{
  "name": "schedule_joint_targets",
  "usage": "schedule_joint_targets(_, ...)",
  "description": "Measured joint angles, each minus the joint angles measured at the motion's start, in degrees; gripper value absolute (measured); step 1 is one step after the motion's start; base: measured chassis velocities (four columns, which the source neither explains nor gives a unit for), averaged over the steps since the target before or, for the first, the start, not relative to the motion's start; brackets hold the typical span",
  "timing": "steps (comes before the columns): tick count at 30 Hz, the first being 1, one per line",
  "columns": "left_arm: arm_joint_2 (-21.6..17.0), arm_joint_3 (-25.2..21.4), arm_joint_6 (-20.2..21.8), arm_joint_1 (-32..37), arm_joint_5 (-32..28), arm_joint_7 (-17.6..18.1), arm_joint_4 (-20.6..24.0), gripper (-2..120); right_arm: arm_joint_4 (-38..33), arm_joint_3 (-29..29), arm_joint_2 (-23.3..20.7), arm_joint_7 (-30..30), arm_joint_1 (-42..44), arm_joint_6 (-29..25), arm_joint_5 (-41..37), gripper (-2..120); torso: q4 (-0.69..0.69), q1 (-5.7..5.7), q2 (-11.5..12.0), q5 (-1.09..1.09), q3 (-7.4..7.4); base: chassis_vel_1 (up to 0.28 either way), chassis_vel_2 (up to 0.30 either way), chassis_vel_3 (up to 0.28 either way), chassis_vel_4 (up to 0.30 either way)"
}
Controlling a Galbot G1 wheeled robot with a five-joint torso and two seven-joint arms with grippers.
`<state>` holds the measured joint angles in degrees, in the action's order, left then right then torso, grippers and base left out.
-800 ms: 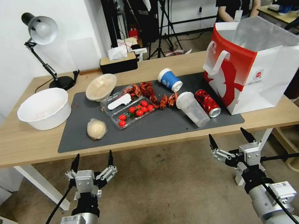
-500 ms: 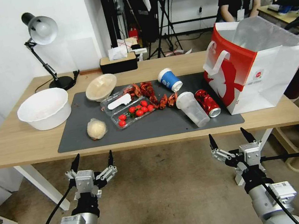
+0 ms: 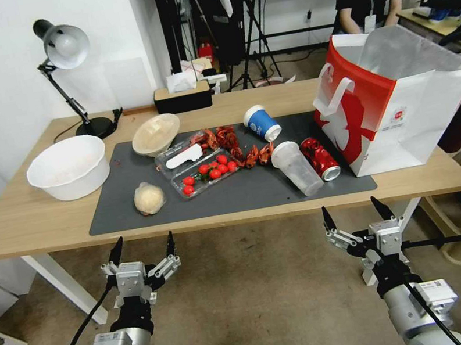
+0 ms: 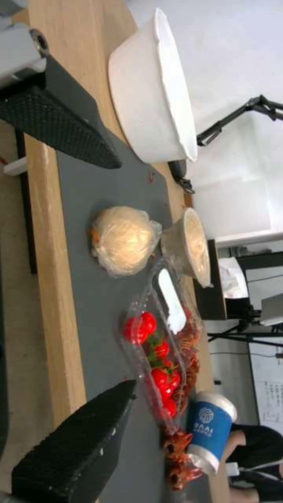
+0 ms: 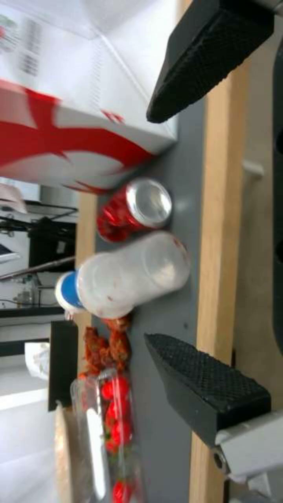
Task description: Pick up the trash from the table and place it into the takeout bag.
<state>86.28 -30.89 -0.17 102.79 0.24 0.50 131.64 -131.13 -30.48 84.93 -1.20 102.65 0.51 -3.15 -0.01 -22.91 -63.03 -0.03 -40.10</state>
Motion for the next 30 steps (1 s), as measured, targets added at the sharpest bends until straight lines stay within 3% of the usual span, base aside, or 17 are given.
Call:
schedule_joint_targets(2, 0.9, 1.4, -0.4, -0.7, 0.8, 1.4, -0.4, 100, 0.5, 0.8, -0.6, -0.8, -0.3, 0.5, -2.1, 100, 0.05, 0.00, 0.0, 0.11, -0.01, 0.000, 0.000, 0.000, 0.000)
schedule_joint_targets(4, 3.9, 6.4, -1.9, -3.4, 3.1, 5.1, -1.6, 100, 0.5, 1.3, -0.4, -1.4, -0.5, 0.7, -2.9, 100, 0.00, -0.01, 0.0, -0.06, 0.00, 0.000, 0.000, 0.000, 0.000)
schedule_joint_targets(6, 4.9, 8.4, -3.6, -4.4, 3.2, 6.5, -1.8, 100, 0.2, 1.2, 0.0, -1.5, -0.5, 0.7, -2.9, 100, 0.00, -0.01, 0.0, 0.07, -0.02, 0.000, 0.000, 0.000, 0.000)
schedule_joint_targets(14, 4.0, 7.9, -5.7, -5.2, 1.3, 5.8, -2.1, 100, -1.4, 0.5, 0.6, -1.5, 0.0, 0.7, -2.7, 100, 0.01, -0.01, 0.0, 0.01, -0.01, 0.000, 0.000, 0.000, 0.000)
schedule_joint_targets(30, 3.5, 7.1, -6.0, -5.6, 0.4, 5.3, -2.1, 100, -1.8, -0.1, 0.6, -1.5, 0.3, 0.7, -2.6, 100, 0.01, 0.00, 0.0, 0.03, -0.01, 0.000, 0.000, 0.000, 0.000)
